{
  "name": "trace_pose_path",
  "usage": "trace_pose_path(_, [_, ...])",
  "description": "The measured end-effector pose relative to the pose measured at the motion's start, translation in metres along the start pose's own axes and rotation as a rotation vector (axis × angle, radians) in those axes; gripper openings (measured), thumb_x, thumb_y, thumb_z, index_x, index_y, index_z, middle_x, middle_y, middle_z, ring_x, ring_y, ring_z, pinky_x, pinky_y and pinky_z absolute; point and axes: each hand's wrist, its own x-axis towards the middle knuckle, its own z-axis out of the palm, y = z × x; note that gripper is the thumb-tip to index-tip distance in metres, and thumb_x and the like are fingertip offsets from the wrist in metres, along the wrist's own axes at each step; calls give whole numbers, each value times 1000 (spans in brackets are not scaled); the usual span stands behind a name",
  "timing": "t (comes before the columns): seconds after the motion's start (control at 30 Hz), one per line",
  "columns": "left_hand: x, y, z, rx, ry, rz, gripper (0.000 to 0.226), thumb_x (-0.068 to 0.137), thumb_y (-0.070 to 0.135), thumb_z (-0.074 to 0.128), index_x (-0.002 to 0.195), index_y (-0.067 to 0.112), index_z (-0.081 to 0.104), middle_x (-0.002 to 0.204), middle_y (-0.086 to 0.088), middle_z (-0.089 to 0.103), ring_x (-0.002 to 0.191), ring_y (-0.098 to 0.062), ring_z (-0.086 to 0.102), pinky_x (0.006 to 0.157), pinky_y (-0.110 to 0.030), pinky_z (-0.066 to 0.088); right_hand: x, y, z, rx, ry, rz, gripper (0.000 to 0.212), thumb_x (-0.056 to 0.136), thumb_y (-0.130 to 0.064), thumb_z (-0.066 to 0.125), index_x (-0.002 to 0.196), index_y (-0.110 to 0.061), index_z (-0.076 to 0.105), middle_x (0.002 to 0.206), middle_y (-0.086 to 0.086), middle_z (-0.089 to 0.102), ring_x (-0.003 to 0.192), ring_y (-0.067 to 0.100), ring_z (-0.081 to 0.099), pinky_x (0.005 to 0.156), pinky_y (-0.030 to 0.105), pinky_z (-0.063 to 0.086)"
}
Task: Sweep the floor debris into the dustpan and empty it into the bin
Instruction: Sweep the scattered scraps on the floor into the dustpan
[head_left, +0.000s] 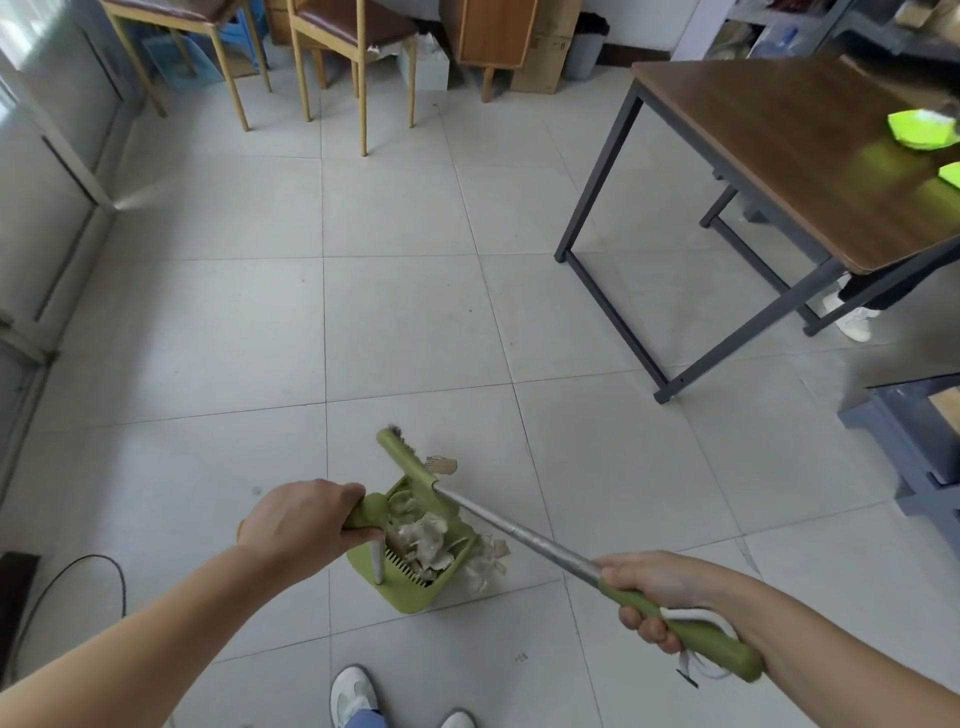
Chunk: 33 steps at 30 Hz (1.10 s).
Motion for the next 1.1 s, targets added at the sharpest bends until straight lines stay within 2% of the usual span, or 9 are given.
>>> trace_pose_path(0.1, [-7,-7,-1,-12,-1,-46,46,85,69,48,75,25,40,64,8,44,65,-19,48,47,-29,29,10,-17,-7,-47,60,-38,31,101,-23,32,125,-35,48,61,4,49,38,10,43,38,16,33])
trace_pose_path(0.23, [-11,-13,1,-32,2,-85,46,83,71,48,76,26,42,64,8,46,66,-20,49,50,-30,32,54,-48,4,-127,171,-44,30,100,-18,31,122,-18,50,63,7,46,38,11,39,36,15,31])
trace_pose_path(0.33, [-13,-12,5,-37,4,-102,45,84,70,48,78,25,44,67,7,47,66,-21,49,49,-31,32,91,-64,23,-206,188,-13,36,98,-14,27,127,-5,46,63,9,46,43,14,37,37,16,31])
trace_pose_path(0.4, [-14,-12,7,-31,5,-106,43,85,68,48,80,26,45,70,7,49,68,-21,49,51,-31,32,104,-65,38,-311,146,-8,31,96,-10,27,118,-1,46,67,12,48,46,15,38,40,19,33])
trace_pose_path(0.47, [-14,-13,8,-25,4,-109,41,85,68,48,81,26,45,71,7,48,68,-21,48,50,-31,31,105,-60,56,-438,116,-7,23,96,-8,30,112,-6,46,73,12,52,49,14,42,41,21,37])
trace_pose_path(0.63, [-15,-11,11,-12,-5,-94,41,87,66,49,83,25,45,67,7,44,69,-21,47,51,-31,30,90,-44,59,-345,63,84,45,95,-12,22,138,-16,34,64,7,45,37,11,39,36,14,35])
trace_pose_path(0.73, [-18,-8,14,-26,-8,-95,42,87,66,49,81,24,43,64,7,42,68,-21,47,48,-30,28,65,-36,43,-274,-45,100,44,95,-13,27,138,-18,37,62,5,42,29,9,40,37,11,32])
trace_pose_path(0.8, [-21,-8,16,-33,-8,-97,42,87,65,49,81,24,42,65,7,42,68,-21,47,50,-31,29,50,-30,30,-209,-82,96,38,100,-19,28,134,-28,40,62,3,42,31,7,40,37,10,32])
trace_pose_path(1.1, [-43,-10,17,-27,39,-90,41,87,65,49,79,26,42,66,7,46,66,-19,48,46,-27,27,-2,7,-3,-20,-10,21,26,102,-30,35,123,-35,49,60,3,49,37,9,41,36,15,32])
